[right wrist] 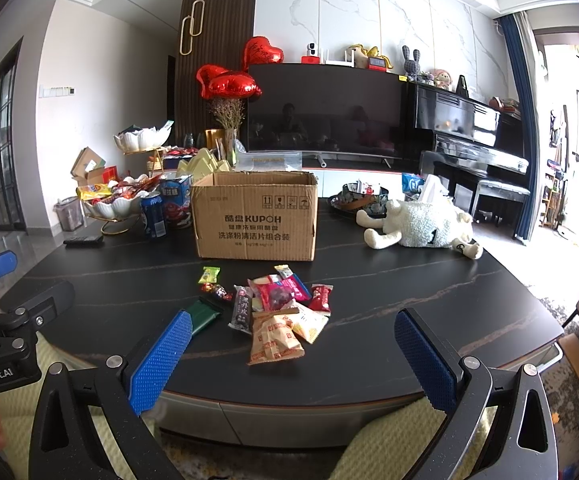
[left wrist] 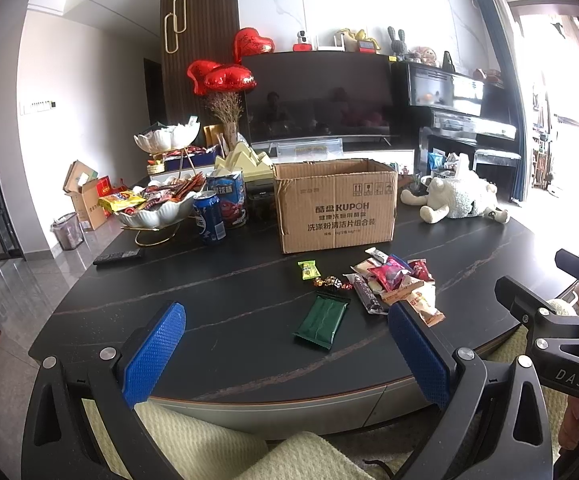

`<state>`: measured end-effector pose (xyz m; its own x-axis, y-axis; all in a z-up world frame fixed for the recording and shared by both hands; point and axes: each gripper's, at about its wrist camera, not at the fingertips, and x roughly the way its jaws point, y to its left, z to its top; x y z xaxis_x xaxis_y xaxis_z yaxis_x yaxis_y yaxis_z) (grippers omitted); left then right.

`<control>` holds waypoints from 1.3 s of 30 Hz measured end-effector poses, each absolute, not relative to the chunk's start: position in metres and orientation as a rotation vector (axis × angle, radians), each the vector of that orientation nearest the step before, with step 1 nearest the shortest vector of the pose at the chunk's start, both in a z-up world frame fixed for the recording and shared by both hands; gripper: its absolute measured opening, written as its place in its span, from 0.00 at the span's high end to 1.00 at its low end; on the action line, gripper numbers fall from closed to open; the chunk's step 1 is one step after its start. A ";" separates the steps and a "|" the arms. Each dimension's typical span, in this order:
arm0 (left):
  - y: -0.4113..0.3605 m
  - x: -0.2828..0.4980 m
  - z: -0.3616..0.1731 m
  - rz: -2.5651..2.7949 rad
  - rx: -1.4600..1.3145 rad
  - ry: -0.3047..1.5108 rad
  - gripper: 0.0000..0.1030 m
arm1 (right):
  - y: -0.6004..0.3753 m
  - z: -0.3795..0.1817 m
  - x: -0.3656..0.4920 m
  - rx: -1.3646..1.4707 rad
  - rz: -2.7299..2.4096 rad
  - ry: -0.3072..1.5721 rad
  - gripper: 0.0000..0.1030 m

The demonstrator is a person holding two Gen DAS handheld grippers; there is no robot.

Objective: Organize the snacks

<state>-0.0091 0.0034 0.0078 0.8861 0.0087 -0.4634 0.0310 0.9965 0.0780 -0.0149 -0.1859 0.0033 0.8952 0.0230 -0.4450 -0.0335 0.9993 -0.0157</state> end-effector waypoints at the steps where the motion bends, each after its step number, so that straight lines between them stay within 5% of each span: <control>1: 0.003 -0.009 0.008 -0.011 0.084 0.481 0.00 | -0.185 0.004 -0.015 -0.023 0.029 0.462 0.00; 23: 0.004 0.009 -0.006 -0.046 0.106 0.532 0.00 | -0.177 -0.011 0.007 -0.042 0.061 0.555 0.00; 39: 0.005 0.101 -0.071 -0.203 0.084 0.814 0.05 | -0.163 -0.069 0.093 -0.070 0.126 0.816 0.02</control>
<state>0.1013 0.0054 -0.0713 0.6689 -0.1474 -0.7286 0.2119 0.9773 -0.0031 0.0932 -0.1633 -0.0690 0.6785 0.0855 -0.7296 -0.1393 0.9902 -0.0135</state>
